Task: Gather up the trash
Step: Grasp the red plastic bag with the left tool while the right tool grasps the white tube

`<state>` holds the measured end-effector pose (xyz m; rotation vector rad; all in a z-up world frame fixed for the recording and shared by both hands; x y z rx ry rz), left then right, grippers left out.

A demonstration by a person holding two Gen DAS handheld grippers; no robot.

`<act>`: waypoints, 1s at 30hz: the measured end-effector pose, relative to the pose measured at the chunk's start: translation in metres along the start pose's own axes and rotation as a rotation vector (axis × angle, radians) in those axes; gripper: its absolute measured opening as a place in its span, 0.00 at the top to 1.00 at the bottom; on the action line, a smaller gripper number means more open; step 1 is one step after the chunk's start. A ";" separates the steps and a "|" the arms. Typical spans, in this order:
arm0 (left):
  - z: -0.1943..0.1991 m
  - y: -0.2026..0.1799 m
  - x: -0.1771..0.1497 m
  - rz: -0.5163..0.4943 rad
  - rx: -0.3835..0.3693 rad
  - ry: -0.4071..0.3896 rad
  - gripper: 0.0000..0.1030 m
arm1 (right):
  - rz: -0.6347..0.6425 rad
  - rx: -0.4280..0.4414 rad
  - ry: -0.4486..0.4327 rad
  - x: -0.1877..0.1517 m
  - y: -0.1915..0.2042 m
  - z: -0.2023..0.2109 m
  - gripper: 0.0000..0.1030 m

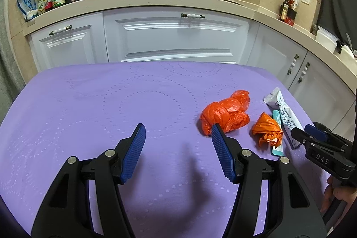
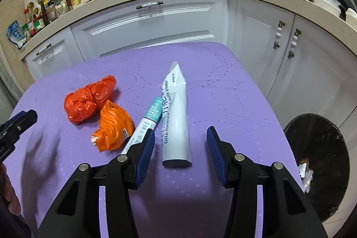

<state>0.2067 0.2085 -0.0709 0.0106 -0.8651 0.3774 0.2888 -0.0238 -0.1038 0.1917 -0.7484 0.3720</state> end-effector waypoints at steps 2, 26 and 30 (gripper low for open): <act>-0.001 -0.003 0.000 -0.006 0.000 0.002 0.42 | 0.006 0.003 0.003 0.000 0.001 -0.002 0.53; -0.044 -0.053 0.008 -0.143 -0.043 0.045 0.41 | -0.021 0.003 0.003 -0.004 -0.025 -0.002 0.85; -0.054 -0.061 0.009 -0.163 -0.049 0.058 0.41 | -0.024 0.014 -0.002 -0.003 -0.027 0.000 0.85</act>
Point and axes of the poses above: each gripper's, at about its wrist camera, not at the fingertips, and z roughly against the way its jaws point, y to its left, x to its top, the point moved 5 cm from there along -z, roughly the way its jaws point, and after that the axes turned 4 degrees about z, right-handed, at the moved point
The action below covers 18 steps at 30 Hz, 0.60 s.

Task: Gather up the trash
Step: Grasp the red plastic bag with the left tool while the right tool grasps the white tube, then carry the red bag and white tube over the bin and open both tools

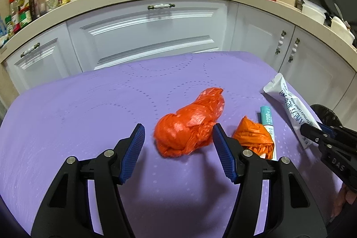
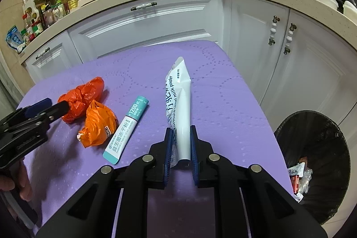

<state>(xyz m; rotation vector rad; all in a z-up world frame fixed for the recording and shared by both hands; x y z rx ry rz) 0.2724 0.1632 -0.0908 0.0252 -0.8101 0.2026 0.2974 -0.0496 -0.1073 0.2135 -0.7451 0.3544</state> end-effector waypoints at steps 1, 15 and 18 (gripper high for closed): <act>-0.003 -0.001 0.000 -0.006 0.000 0.004 0.41 | -0.001 0.002 0.000 0.000 -0.001 0.000 0.85; -0.008 -0.015 -0.006 -0.111 0.001 -0.014 0.72 | -0.016 0.009 -0.005 -0.003 -0.004 -0.001 0.85; -0.006 -0.013 -0.007 -0.102 -0.005 -0.015 0.73 | -0.014 0.010 -0.012 -0.003 -0.003 0.001 0.85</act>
Point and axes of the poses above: each gripper's, at about its wrist camera, not at the fingertips, and z roughly against the way its jaws point, y to its left, x to its top, the point moved 5 cm from there along -z, roughly the way its jaws point, and after that the axes turned 4 degrees about z, right-handed, at the moved point
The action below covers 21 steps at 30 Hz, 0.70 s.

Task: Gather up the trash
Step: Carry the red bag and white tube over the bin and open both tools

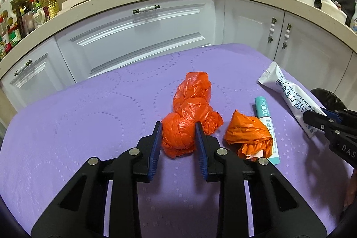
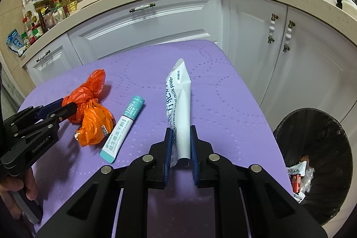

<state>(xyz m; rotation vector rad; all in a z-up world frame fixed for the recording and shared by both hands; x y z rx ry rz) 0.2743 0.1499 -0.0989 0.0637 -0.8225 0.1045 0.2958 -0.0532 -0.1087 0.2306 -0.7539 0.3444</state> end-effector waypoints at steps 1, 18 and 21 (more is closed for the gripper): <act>0.001 0.001 -0.001 0.005 -0.001 -0.003 0.73 | 0.001 0.001 -0.002 0.000 0.000 0.001 0.85; 0.057 0.014 -0.010 0.083 0.010 -0.063 0.74 | 0.003 -0.012 -0.070 -0.003 -0.005 0.044 0.87; 0.069 0.015 -0.011 0.093 0.017 -0.079 0.74 | 0.005 -0.013 -0.085 -0.005 -0.005 0.054 0.87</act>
Point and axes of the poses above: each gripper's, at about its wrist camera, not at the fingertips, and z roughly against the way its jaws point, y to its left, x to its top, the point moved 5 cm from there along -z, roughly the way its jaws point, and after that the axes turned 4 degrees about z, right-handed, at the moved point
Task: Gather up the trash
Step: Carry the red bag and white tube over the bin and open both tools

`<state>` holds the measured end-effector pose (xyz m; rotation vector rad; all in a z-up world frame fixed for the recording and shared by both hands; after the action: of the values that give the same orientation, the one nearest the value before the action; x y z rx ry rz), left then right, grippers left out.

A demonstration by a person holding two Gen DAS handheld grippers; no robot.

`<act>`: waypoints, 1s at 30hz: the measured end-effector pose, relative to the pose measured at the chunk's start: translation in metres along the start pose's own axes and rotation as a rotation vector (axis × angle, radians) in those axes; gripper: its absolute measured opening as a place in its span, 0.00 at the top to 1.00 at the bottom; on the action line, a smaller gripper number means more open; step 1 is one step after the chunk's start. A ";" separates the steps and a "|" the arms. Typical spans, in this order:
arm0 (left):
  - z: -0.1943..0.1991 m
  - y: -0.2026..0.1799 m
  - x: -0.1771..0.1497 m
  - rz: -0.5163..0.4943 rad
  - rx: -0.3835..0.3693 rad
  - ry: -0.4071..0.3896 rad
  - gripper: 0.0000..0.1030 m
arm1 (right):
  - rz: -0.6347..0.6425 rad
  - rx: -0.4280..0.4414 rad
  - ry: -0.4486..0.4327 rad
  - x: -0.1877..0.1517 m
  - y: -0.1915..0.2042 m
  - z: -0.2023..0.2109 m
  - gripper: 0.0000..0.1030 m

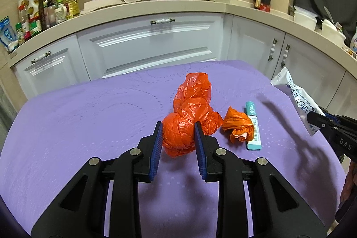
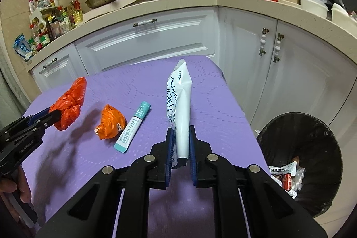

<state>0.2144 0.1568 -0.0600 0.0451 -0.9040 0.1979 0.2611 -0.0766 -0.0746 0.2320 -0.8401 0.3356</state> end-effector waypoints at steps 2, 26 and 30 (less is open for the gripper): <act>0.008 0.000 0.000 0.004 0.007 -0.013 0.74 | -0.001 0.000 -0.010 -0.001 0.000 0.007 0.87; 0.072 -0.100 0.002 -0.020 -0.118 -0.100 0.74 | -0.088 -0.123 -0.127 -0.025 -0.078 0.097 0.87; 0.072 -0.131 0.003 -0.045 -0.161 -0.102 0.74 | -0.125 -0.158 -0.131 -0.033 -0.102 0.107 0.87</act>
<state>0.1850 0.0197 -0.0074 -0.0743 -1.0175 0.0809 0.2055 -0.2132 -0.0374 0.1590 -0.9719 0.1368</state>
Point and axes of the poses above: each gripper's, at about its wrist camera, not at the fingertips, and z roughly against the way its jaws point, y to its left, x to its top, the point moved 5 cm from there along -z, roughly the way its jaws point, and after that the axes turned 4 degrees about z, right-handed, at the moved point
